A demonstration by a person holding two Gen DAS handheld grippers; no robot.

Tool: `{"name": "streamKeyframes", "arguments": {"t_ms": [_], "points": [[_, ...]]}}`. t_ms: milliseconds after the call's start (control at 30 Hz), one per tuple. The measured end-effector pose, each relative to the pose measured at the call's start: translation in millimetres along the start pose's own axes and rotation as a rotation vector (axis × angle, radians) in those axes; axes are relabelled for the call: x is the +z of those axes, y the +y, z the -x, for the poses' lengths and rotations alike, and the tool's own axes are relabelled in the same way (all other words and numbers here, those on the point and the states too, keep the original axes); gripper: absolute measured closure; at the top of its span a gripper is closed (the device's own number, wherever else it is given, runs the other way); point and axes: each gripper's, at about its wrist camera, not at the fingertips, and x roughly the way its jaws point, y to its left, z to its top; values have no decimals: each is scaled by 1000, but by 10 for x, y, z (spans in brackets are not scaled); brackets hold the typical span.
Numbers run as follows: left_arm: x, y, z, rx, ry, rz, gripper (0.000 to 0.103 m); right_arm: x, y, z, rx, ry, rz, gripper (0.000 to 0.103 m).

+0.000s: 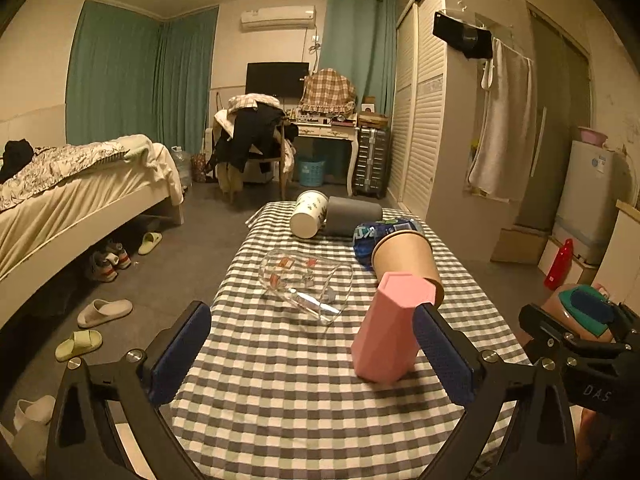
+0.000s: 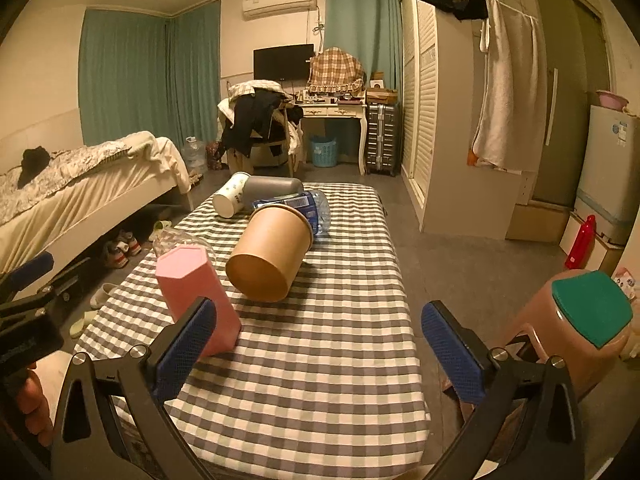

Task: Flip cup upside down

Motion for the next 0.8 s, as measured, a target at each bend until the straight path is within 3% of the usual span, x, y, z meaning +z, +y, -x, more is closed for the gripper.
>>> {"name": "streamKeyframes", "arguments": {"t_ms": [367, 800], "points": [[-1, 221, 80, 17, -10, 67, 0, -27, 134, 35, -9, 5, 47, 0], [15, 277, 83, 37, -8, 60, 0, -63, 159, 9, -12, 15, 59, 0]]}}
